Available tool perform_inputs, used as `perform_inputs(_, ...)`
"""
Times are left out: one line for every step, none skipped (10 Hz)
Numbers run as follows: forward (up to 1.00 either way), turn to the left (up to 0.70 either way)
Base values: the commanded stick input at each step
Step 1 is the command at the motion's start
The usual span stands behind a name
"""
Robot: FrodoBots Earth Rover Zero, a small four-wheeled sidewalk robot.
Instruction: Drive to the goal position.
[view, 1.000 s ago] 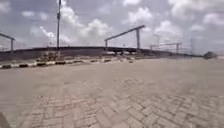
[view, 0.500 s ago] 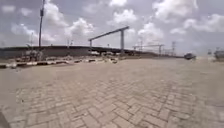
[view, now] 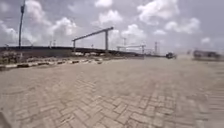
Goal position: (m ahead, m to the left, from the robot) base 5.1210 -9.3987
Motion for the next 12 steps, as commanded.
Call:
perform_inputs(0.02, -0.4)
perform_inputs(0.06, -0.29)
perform_inputs(0.33, -0.53)
perform_inputs(0.4, -0.29)
perform_inputs(0.45, -0.27)
perform_inputs(0.45, -0.27)
perform_inputs(0.45, -0.27)
perform_inputs(0.45, -0.27)
perform_inputs(0.45, -0.27)
perform_inputs(0.45, -0.19)
perform_inputs(0.45, -0.04)
perform_inputs(0.45, 0.0)
